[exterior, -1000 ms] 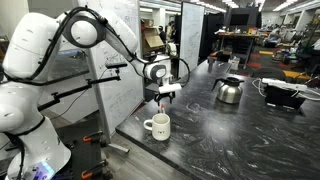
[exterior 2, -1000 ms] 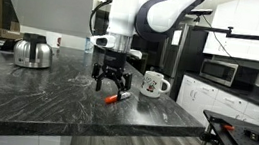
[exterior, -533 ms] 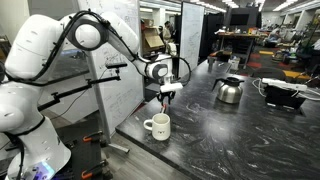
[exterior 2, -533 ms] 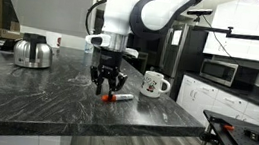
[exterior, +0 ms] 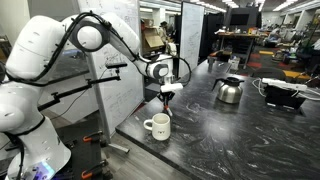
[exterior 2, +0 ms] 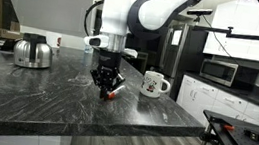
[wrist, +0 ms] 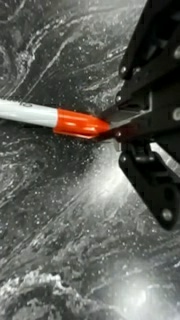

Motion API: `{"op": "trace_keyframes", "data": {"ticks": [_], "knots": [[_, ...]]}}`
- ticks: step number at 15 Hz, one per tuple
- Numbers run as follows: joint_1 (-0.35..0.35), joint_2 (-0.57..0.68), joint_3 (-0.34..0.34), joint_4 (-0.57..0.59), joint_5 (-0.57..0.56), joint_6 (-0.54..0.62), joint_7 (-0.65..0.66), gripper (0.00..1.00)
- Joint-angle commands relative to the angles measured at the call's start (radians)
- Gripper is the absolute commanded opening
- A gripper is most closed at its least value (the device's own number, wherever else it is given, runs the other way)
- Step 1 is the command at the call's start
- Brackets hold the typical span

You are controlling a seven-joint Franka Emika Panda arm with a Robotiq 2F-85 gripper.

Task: Put the marker into the mug.

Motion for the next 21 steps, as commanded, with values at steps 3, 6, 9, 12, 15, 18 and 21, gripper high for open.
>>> {"op": "trace_keyframes", "data": {"ticks": [3, 6, 9, 12, 15, 18, 21], "knots": [[-0.015, -0.004, 0.013, 0.009, 0.005, -0.028, -0.017, 0.39], [-0.028, -0.017, 0.02, -0.009, 0.013, -0.016, -0.029, 0.55], [-0.041, -0.018, 0.017, -0.01, 0.016, -0.011, -0.034, 0.77], [-0.063, -0.014, 0.014, -0.004, 0.019, -0.015, -0.054, 0.98], [-0.079, -0.002, 0.01, 0.011, 0.016, -0.027, -0.082, 1.0], [-0.077, 0.004, 0.011, 0.016, 0.011, -0.036, -0.104, 0.98], [-0.066, 0.004, 0.013, 0.009, 0.006, -0.043, -0.106, 0.94]]}}
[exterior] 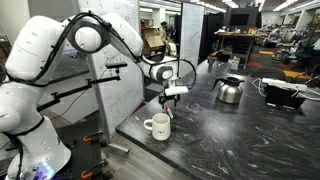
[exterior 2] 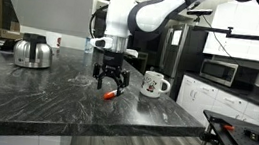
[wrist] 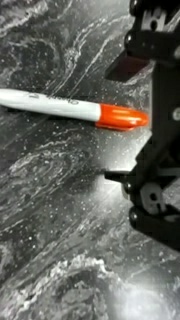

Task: Put the marker into the mug.

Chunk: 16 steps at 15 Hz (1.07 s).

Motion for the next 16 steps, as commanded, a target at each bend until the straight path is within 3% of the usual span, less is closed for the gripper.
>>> {"op": "trace_keyframes", "data": {"ticks": [1, 2, 4, 11, 12, 13, 16], "knots": [[0.009, 0.002, 0.009, 0.009, 0.002, -0.041, -0.025, 0.87], [0.009, 0.003, 0.013, 0.009, 0.005, -0.046, -0.027, 0.69], [0.014, 0.005, 0.012, 0.014, 0.002, -0.056, -0.021, 0.59], [-0.018, -0.018, 0.04, 0.002, 0.039, -0.043, -0.072, 0.05], [-0.038, -0.029, 0.058, -0.007, 0.066, -0.038, -0.111, 0.01], [-0.054, -0.04, 0.073, -0.014, 0.093, -0.035, -0.147, 0.06], [-0.116, -0.088, 0.125, -0.044, 0.216, -0.028, -0.286, 0.06]]}}
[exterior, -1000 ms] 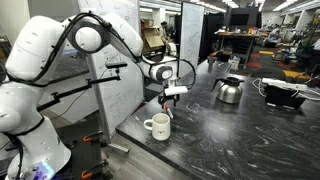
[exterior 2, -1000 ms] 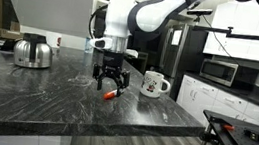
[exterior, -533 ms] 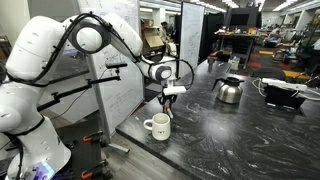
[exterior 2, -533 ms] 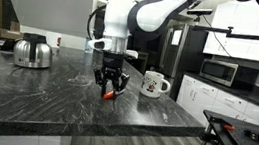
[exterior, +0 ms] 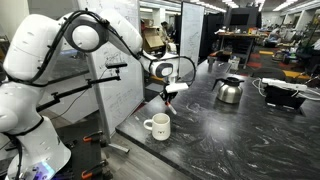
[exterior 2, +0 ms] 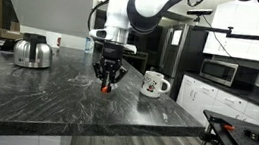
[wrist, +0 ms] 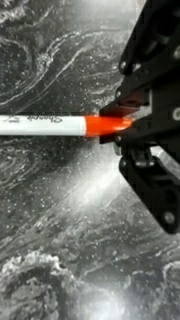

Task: Put the marker into the mug.

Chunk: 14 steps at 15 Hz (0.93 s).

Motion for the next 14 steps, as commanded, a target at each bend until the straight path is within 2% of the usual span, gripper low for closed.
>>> {"op": "trace_keyframes", "data": {"ticks": [1, 3, 8, 14], "knots": [[-0.089, -0.078, 0.074, -0.065, 0.155, 0.002, -0.181, 0.06], [-0.121, -0.13, 0.085, -0.109, 0.25, 0.013, -0.268, 0.06], [-0.181, -0.25, 0.062, -0.225, 0.477, -0.024, -0.489, 0.06], [-0.168, -0.361, -0.021, -0.246, 0.655, -0.132, -0.64, 0.06]]}}
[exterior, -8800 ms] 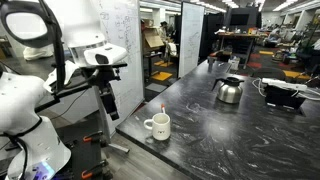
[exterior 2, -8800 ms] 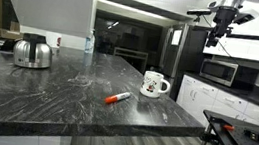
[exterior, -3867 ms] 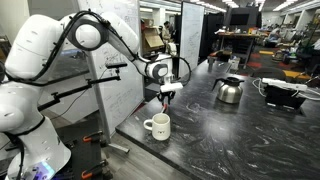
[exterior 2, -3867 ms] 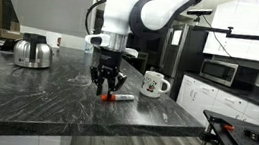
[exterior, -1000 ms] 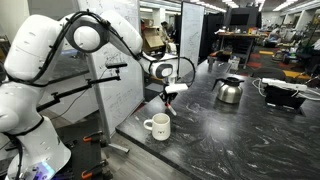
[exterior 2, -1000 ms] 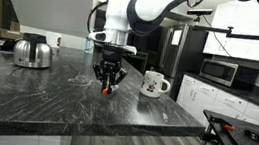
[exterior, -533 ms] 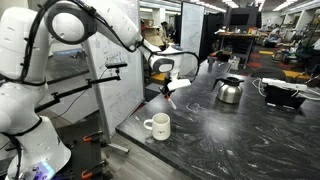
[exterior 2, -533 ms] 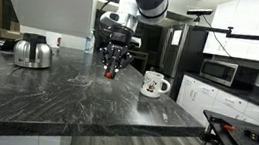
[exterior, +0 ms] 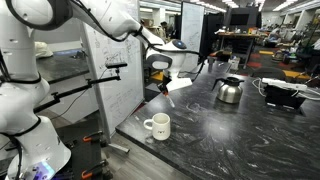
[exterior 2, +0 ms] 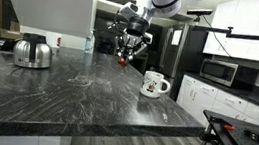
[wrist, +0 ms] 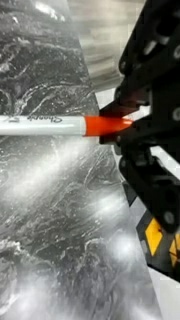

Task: Put the marker into the mug.

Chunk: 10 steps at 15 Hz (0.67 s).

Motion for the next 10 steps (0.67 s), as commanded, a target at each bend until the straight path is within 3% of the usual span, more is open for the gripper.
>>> {"op": "trace_keyframes", "data": {"ticks": [1, 10], "knots": [[0.029, -0.074, -0.06, -0.021, 0.08, -0.091, -0.064, 0.06], [0.06, -0.115, -0.222, -0.028, 0.06, -0.238, -0.022, 0.06]]}}
